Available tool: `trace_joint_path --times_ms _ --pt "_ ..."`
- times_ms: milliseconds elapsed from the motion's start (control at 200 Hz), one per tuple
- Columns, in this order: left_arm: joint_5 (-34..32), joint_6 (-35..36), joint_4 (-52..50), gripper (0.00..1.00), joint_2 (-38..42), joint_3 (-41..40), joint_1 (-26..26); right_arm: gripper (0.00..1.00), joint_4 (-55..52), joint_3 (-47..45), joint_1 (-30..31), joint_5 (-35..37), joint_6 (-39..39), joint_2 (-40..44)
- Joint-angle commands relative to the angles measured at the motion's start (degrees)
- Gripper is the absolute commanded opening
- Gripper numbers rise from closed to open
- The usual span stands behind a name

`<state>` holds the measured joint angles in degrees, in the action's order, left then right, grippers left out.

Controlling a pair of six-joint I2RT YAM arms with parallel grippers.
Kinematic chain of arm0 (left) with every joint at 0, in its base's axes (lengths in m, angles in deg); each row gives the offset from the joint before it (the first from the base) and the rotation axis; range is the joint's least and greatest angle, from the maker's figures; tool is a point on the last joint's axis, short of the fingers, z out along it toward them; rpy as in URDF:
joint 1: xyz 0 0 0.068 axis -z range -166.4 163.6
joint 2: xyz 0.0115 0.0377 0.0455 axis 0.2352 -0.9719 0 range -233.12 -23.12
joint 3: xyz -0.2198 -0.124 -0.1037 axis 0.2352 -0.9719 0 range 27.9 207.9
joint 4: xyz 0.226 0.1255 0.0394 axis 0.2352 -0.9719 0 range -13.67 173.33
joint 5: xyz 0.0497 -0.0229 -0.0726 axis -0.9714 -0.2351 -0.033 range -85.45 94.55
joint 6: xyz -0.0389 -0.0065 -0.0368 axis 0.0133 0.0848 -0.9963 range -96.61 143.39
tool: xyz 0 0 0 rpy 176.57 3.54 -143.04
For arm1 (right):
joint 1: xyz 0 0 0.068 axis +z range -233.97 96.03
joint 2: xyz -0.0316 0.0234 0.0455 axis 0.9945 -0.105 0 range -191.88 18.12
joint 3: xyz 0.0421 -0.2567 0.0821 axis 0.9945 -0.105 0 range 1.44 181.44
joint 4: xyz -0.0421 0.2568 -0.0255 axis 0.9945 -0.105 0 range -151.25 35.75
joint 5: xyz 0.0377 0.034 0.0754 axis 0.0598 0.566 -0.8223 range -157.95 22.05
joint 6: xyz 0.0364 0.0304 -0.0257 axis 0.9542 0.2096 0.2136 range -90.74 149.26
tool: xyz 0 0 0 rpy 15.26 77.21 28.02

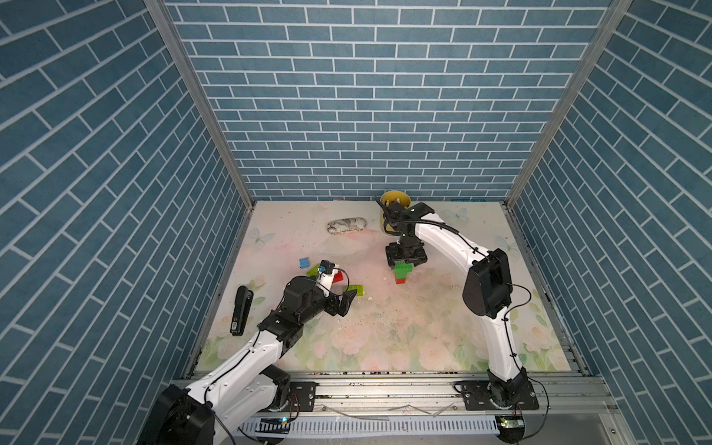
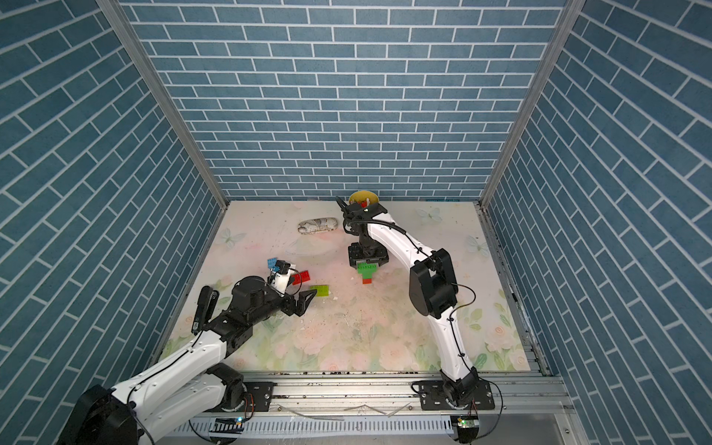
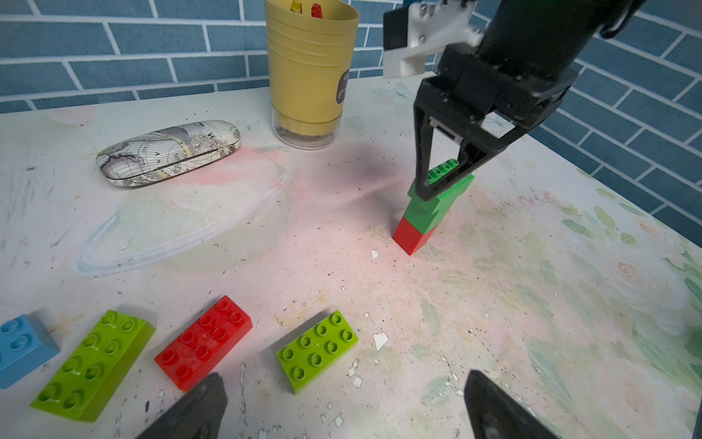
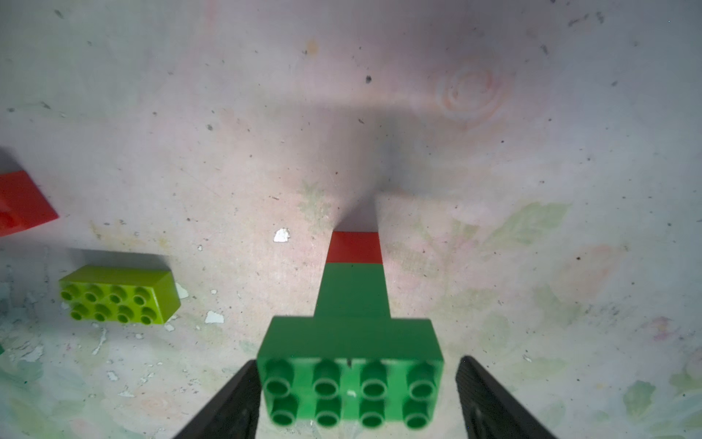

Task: Assemble a spoon with lego
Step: Assemble the lego brick with the lego brick.

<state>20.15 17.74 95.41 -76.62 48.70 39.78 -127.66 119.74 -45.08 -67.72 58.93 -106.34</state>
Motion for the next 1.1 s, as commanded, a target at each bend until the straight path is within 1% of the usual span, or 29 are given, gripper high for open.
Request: trace_joint_path --times_ms 0,70,180,290,350,380,415,440,740,1095 --pt "-2.08 -0.4 -2.91 0.99 0.35 2.02 0.26 0.82 -2.89 -0.45 0.32 2.14 -0.08 7.66" --pt "-2.88 -0.49 -4.03 0.99 0.5 2.61 0.19 0.82 -2.1 -1.25 0.38 0.94 -2.25 9.64" --pt "-3.28 -0.74 -5.46 0.99 0.6 3.2 0.24 0.84 2.94 -5.1 -0.05 -2.42 -6.47 12.04" --pt "-3.11 -0.94 -5.73 0.99 0.71 3.33 0.28 0.86 5.81 -3.93 -0.76 -7.31 -8.58 9.59" --pt "-3.0 -1.03 -5.75 0.99 0.68 3.32 0.25 0.88 5.78 -1.18 -0.71 -9.38 -9.64 7.02" --pt "-3.02 -1.03 -5.91 0.99 0.67 3.46 0.26 0.9 5.51 0.19 -0.76 -10.06 -10.07 5.71" --pt "-2.94 -1.03 -6.1 0.99 0.69 3.52 0.28 0.97 5.7 1.14 -0.75 -10.35 -10.37 4.57" --pt "-2.92 -1.03 -6.23 0.99 0.76 3.56 0.23 0.99 5.88 1.56 -0.7 -10.53 -10.65 3.91" --pt "-2.86 -1.11 -6.49 0.99 0.15 3.77 0.22 0.99 5.3 3.22 -0.91 -9.15 -12.79 -0.53" --pt "-3.29 -1.12 -6.7 0.99 -0.19 3.55 0.2 0.99 5.36 1.15 -1.08 -9.57 -12.01 -0.57"
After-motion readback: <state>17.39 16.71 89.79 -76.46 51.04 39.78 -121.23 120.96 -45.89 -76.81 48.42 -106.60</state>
